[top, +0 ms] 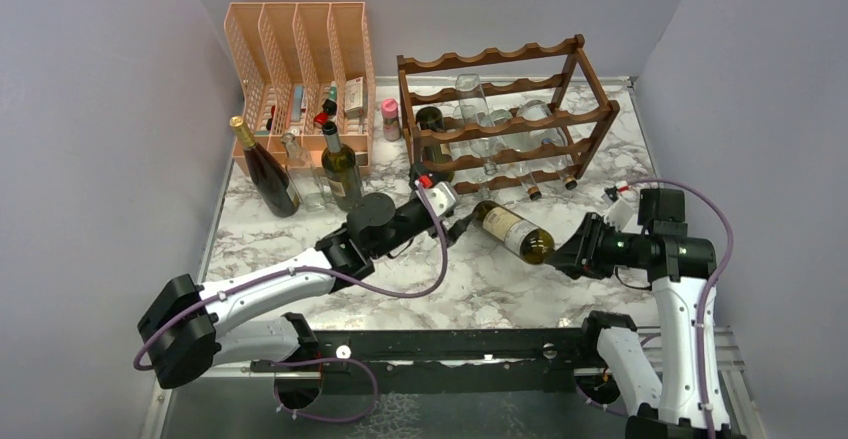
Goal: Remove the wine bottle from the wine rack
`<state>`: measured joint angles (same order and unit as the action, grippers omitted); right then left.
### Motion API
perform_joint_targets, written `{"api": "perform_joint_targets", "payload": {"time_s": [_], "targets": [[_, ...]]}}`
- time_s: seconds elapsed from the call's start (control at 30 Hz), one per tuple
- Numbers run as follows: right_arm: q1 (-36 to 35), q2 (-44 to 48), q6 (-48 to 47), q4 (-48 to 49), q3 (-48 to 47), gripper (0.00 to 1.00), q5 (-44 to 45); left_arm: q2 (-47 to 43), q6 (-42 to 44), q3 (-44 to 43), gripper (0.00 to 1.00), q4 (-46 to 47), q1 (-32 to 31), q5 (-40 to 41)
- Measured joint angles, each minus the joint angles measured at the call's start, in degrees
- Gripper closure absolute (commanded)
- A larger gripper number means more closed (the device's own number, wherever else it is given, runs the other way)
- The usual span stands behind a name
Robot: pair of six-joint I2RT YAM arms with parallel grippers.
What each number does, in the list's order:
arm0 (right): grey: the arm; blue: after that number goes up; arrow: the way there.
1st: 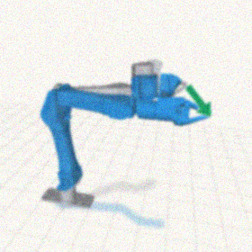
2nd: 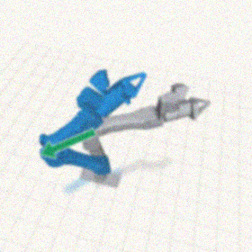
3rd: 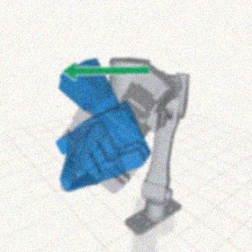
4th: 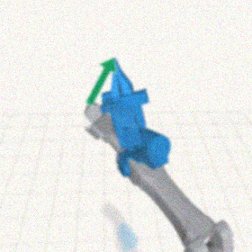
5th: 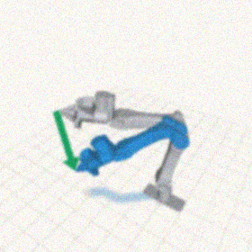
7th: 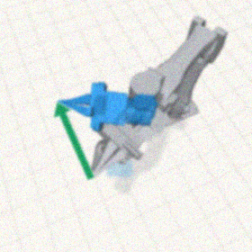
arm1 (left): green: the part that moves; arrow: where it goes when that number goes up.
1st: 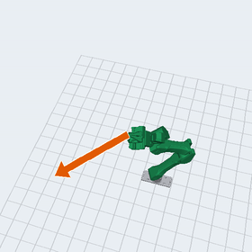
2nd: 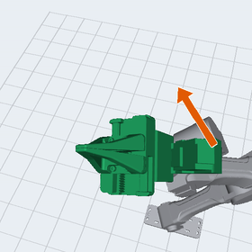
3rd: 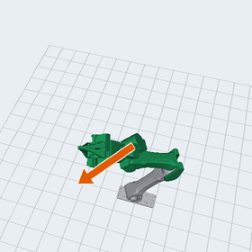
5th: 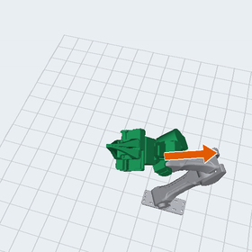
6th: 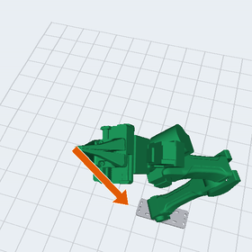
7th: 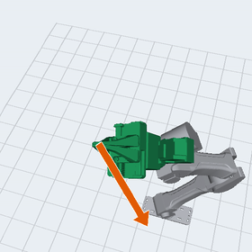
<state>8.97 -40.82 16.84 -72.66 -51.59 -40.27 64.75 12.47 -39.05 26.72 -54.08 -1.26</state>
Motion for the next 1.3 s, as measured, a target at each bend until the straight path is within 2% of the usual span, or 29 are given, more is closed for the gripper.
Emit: {"api": "perform_joint_targets", "payload": {"time_s": [0.33, 0.67, 1.1, 1.3], "targets": [[-11.7, -11.0, -3.0, 3.2, -1.9, 0.99, 0.7, 3.7, -0.4, -0.5, 0.02, -5.9, -8.5, -1.5], [-22.9, -19.3, -4.4, 6.3, -4.6, 0.99, 0.8, 12.1, 0.7, -10.6, 0.01, -20.0, -18.0, -1.3], [-26.4, -19.5, -4.5, 6.6, -4.6, 0.99, 1.2, 22.2, 6.0, -22.6, 0.05, -34.6, -18.1, -0.9], [-26.9, -19.5, -4.5, 6.6, -4.6, 0.99, 1.3, 23.4, 8.0, -26.2, 0.01, -40.1, -18.2, -0.6]]}}
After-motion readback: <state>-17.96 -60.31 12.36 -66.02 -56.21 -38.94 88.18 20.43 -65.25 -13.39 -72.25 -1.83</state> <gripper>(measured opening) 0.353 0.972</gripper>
